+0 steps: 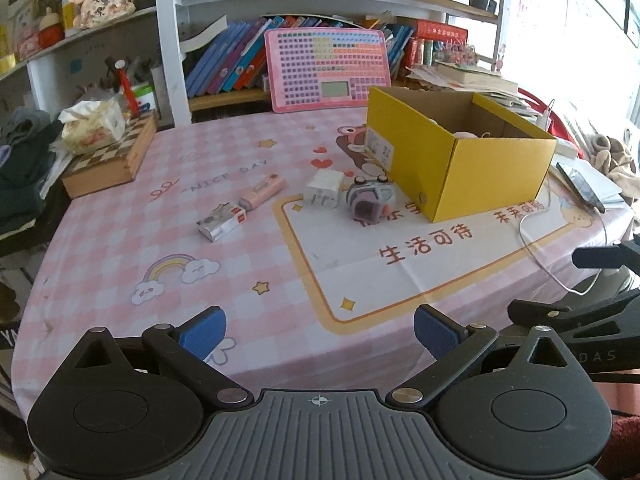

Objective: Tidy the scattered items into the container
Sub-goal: 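Move both tools toward the toy car and white card packet, then grasp the white card packet with the left tool while the right tool grasps the grey toy car, then lift and carry the card packet and toy car over the yellow box with both tools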

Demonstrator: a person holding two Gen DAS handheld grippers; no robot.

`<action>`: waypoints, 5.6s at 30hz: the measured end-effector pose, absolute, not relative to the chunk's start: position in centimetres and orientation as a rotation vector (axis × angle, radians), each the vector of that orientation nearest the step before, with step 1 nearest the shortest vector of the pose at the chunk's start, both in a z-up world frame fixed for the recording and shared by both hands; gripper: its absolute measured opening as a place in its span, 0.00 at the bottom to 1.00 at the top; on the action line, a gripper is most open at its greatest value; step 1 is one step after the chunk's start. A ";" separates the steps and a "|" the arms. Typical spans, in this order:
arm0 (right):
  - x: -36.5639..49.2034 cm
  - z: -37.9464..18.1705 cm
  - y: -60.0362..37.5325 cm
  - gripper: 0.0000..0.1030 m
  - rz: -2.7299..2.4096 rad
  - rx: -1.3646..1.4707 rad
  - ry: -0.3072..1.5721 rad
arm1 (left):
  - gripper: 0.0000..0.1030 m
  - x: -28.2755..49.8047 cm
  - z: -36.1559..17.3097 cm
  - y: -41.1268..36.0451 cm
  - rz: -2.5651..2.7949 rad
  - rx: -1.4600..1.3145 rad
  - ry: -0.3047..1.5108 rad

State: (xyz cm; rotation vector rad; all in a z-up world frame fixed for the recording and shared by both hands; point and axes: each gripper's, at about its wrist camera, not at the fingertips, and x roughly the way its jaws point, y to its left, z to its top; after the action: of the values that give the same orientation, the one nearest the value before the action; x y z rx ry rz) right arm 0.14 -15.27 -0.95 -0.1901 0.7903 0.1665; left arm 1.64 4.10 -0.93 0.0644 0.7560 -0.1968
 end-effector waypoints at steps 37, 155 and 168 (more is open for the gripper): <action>5.6 -1.3 -10.2 0.78 0.296 -0.252 0.777 | 0.99 5.6 -1.9 7.7 -0.128 0.050 0.772; 13.2 -1.2 -6.9 0.58 0.474 -0.259 0.819 | 0.28 13.7 -3.4 16.2 -0.185 -0.533 0.831; 7.0 0.4 -7.8 0.58 0.459 -0.228 0.807 | 0.28 8.4 -1.6 15.4 -0.285 -0.619 0.802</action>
State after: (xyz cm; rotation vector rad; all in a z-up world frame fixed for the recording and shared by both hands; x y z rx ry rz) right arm 7.03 -7.81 0.36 -0.2281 0.8066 0.4595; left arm 8.36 15.38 -1.57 -0.6189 0.8021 -0.2852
